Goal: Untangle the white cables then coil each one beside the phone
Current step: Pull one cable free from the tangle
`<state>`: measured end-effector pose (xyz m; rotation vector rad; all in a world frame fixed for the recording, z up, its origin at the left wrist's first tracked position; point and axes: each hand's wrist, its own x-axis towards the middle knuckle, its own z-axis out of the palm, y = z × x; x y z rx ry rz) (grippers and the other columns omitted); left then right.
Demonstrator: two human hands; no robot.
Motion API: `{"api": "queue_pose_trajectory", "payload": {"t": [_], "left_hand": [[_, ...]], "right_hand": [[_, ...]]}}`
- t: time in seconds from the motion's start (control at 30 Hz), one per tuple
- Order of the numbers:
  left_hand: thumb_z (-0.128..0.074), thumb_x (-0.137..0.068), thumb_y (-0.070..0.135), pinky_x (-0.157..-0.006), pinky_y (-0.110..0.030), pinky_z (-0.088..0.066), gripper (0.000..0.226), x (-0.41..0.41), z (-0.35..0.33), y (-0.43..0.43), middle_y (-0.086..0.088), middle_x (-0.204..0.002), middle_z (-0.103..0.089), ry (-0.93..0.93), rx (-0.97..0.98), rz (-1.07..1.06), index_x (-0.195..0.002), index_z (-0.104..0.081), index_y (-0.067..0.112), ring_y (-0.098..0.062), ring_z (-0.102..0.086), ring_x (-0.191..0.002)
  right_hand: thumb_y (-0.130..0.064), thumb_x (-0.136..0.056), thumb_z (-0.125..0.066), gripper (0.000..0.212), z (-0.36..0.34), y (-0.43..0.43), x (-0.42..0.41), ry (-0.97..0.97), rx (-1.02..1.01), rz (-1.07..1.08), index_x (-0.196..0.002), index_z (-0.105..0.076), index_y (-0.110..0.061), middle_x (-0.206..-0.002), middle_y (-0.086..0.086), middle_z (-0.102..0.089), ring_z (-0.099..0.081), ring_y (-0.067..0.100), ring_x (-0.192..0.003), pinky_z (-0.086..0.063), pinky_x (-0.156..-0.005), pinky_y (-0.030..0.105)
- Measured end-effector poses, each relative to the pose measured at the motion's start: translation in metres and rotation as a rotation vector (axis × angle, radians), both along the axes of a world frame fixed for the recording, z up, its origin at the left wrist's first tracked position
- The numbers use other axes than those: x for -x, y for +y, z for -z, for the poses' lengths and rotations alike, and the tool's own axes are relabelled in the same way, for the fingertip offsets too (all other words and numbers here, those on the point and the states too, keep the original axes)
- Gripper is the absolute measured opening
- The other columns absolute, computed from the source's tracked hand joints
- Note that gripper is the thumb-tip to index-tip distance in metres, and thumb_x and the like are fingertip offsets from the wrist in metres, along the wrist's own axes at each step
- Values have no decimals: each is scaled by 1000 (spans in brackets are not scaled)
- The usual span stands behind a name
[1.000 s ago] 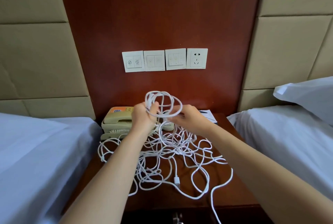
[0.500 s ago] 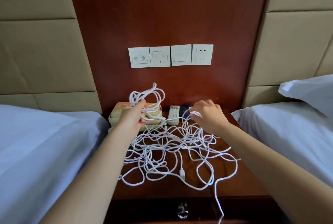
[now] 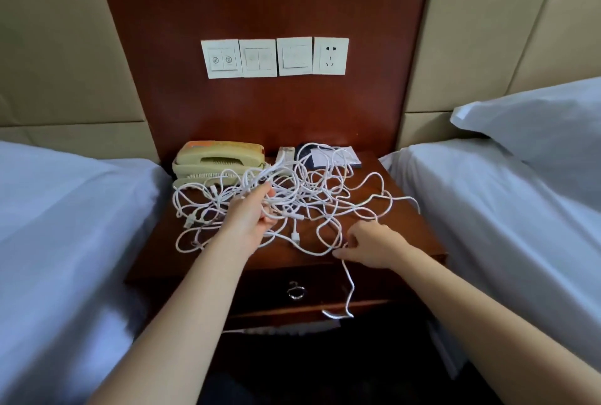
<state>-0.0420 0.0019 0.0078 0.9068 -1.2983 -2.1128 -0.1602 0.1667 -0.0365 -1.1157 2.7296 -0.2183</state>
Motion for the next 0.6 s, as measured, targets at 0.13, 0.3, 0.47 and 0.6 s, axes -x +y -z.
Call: {"api": "queue_pose_trajectory", "payload": {"t": [0.13,0.3,0.47,0.6], "left_hand": [[-57,-91,13,-44,-17,-31,22,-3,10,16,-4,-73,-44,20,-33,-1,-70,-50,8,-11,-35,-56],[-54,-91,10,-37,-15,-29,23,-4,23,16,-4,-72,-41,16,-126,14,-69,-48,8,-9,-31,-53],[-53,-94,15,-34,-14,-26,26,3,20,-1,-3,-69,-34,36,-132,24,-70,-46,9,-9,-27,-51],[-54,-93,14,-35,-14,-27,25,9,8,-12,-2,-67,-33,51,-119,3,-69,-47,9,-9,-26,-49]], "right_hand": [[-27,-89,-56,24,0,-1,-22,82,23,2,-102,-55,-7,-112,15,-57,-57,37,-103,-40,-74,34],[-19,-92,-48,17,-9,-9,-28,-31,68,29,-80,-53,-8,-101,16,-62,-60,34,-94,-39,-70,29],[-7,-97,-34,37,-43,-18,-7,-394,383,104,-63,-48,-3,-41,3,-52,-42,14,-32,-31,-34,16],[-6,-99,-36,33,-61,-37,9,-618,691,228,-69,-50,-2,-58,11,-64,-61,18,-51,-53,-52,25]]}}
